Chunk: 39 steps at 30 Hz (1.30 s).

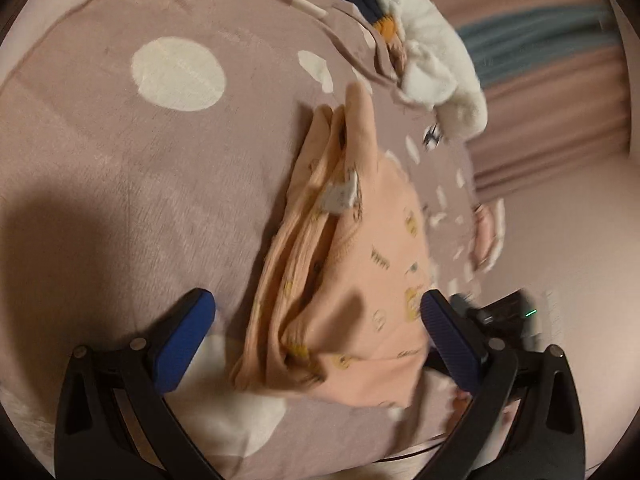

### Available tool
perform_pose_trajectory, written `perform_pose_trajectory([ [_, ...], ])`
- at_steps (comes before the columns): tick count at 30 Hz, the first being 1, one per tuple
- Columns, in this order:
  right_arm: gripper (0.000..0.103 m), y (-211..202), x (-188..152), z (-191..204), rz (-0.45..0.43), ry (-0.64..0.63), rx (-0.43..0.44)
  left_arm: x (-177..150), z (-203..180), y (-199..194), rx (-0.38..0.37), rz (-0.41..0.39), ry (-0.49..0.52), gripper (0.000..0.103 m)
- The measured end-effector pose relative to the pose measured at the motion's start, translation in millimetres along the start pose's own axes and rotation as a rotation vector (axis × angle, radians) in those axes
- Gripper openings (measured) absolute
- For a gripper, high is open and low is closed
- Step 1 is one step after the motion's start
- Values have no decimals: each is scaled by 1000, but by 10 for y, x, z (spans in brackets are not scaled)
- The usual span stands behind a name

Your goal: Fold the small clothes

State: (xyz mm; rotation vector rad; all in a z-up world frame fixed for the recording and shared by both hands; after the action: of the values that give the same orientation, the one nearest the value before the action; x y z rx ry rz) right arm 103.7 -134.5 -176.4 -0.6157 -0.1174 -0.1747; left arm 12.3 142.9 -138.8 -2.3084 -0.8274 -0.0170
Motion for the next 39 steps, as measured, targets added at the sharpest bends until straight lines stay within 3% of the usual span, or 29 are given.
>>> perform_pose_trajectory([
  [2,89,23,49,-49,0,39,54,48,34,6,-50,14,-48,102],
  [5,89,42,81,-79,12,68,116,97,-44,75,-64,77,-23,102],
  [9,89,75,84,-40,19,78,128,31,-214,242,-70,168,53,102],
  [12,89,128,90,1,28,54,122,-3,-304,337,-46,189,91,102],
  [17,89,261,191,69,36,49,132,118,-287,437,-128,223,-19,101],
  [19,88,303,240,96,26,56,147,132,-298,470,-127,227,-34,101],
  [22,81,384,228,164,19,15,112,89,-328,471,-30,180,10,90],
  [24,73,407,197,175,-14,-14,64,43,-350,469,45,142,69,68],
  [25,65,402,188,158,-46,-18,49,29,-336,468,81,122,86,63],
  [28,34,386,185,24,-112,17,14,28,-217,441,95,72,43,48],
  [29,28,378,179,-29,-125,28,21,23,-181,429,90,63,28,45],
  [31,25,363,178,-50,-135,10,16,22,-143,446,101,50,30,41],
  [35,24,362,146,50,-185,-66,-73,-19,-236,475,206,10,103,38],
  [39,24,385,166,75,-202,-84,-106,23,-324,604,279,-6,145,38],
])
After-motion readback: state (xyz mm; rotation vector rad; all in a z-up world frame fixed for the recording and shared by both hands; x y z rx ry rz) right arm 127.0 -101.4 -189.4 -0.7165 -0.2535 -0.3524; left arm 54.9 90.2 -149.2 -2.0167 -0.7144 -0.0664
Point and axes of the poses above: each gripper's, at about its wrist camera, not at the fingertips, and y roughly the way its jaws point, z to its left, x to its top, the point moved 4 cm from there along y, roughly the way its jaws point, and after that the axes turned 2 degrees about z, right-handed, at the moved point
